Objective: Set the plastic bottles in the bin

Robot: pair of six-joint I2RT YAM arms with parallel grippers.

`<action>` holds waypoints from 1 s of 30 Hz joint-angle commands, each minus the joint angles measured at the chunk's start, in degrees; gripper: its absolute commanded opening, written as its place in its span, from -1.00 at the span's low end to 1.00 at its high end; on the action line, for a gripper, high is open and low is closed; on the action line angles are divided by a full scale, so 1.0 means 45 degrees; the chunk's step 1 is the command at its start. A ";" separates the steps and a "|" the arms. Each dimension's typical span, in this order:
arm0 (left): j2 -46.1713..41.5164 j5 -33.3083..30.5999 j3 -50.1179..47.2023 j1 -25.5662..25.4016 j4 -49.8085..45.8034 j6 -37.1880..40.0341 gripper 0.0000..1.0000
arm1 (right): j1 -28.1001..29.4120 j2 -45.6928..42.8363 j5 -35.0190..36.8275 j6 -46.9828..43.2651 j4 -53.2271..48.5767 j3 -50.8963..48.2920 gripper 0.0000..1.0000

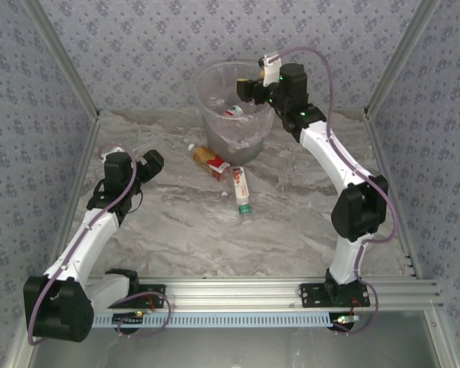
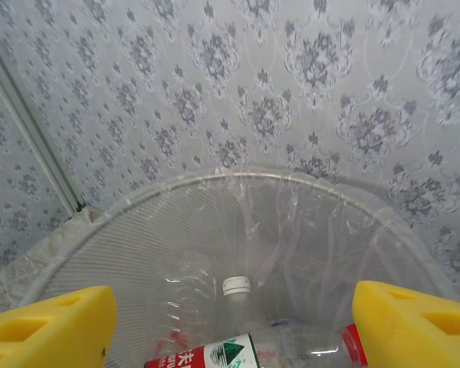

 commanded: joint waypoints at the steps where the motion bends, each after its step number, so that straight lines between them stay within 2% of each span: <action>1: 0.0027 0.0486 0.0065 0.0095 0.0126 0.0003 0.99 | 0.0148 -0.1415 0.0463 0.0087 0.0245 -0.0910 0.71; 6: 0.0248 0.0920 0.0075 0.0095 0.0188 0.0015 0.99 | 0.0199 -0.3407 0.1073 0.0771 0.0126 -0.3585 1.00; 11: 0.0623 0.1347 0.0207 0.0095 0.0224 0.0002 0.99 | 0.0335 -0.5278 0.1791 0.1609 -0.0070 -0.6539 1.00; 15: 0.1009 0.1669 0.0340 0.0095 0.0304 -0.0090 0.99 | 0.0511 -0.6023 0.2203 0.2437 -0.1154 -0.7752 1.00; 19: 0.1280 0.1909 0.0314 0.0095 0.0515 -0.0236 0.99 | 0.1147 -0.6154 0.2773 0.2869 -0.2181 -0.8544 1.00; 23: 0.1341 0.1921 0.0290 0.0095 0.0550 -0.0265 0.99 | 0.2048 -0.5820 0.4122 0.3645 -0.3347 -0.8680 1.00; 30: 0.1404 0.1882 0.0286 0.0095 0.0517 -0.0261 0.99 | 0.2855 -0.4267 0.4086 0.4878 -0.4779 -0.8045 0.98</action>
